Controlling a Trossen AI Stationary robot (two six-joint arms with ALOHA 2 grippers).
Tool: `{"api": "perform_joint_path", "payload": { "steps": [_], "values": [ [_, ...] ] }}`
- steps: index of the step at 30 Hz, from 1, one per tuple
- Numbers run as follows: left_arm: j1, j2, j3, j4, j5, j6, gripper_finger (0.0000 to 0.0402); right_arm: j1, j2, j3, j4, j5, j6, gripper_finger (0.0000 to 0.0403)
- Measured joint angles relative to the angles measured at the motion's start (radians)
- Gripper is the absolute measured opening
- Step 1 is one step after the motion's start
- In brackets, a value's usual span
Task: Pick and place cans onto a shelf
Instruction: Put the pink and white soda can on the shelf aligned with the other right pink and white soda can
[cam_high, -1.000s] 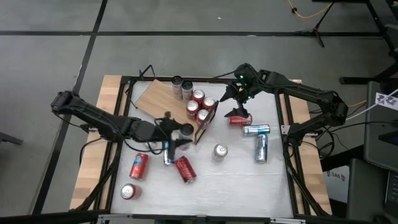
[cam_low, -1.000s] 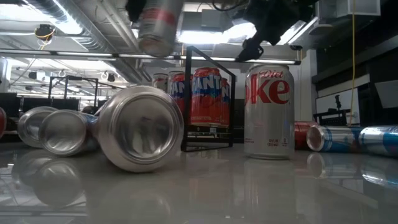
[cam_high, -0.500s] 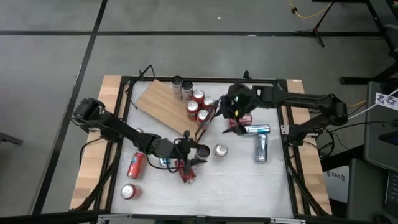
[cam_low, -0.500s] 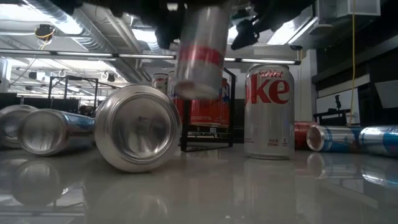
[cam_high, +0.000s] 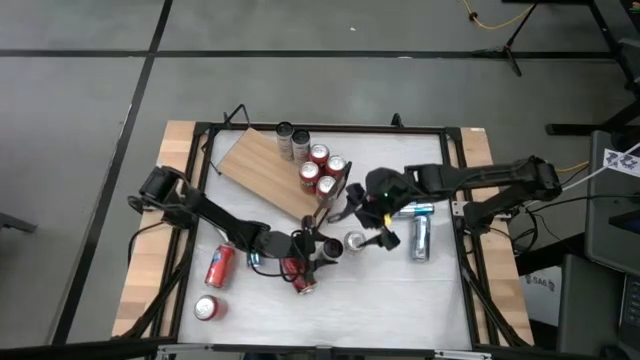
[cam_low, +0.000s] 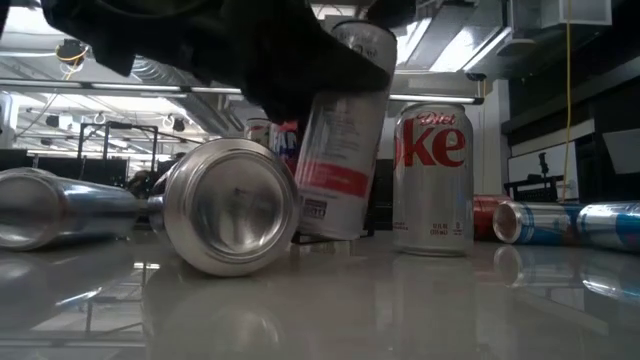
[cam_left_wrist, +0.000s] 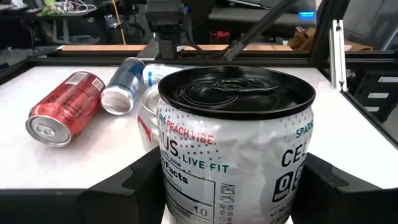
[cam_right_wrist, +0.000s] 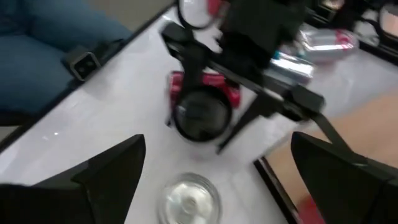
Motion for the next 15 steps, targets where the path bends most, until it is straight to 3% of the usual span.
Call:
{"api": "perform_joint_path", "payload": {
  "steps": [6,15],
  "values": [
    [0.015,0.02,0.0,0.023,-0.004,0.034,0.0235,0.076,0.013,0.0,0.052,0.015,0.01,0.039],
    [0.018,0.02,0.0,0.04,-0.003,0.018,0.0235,0.184,0.053,0.0,0.144,0.301,0.059,0.039]
  ]
}}
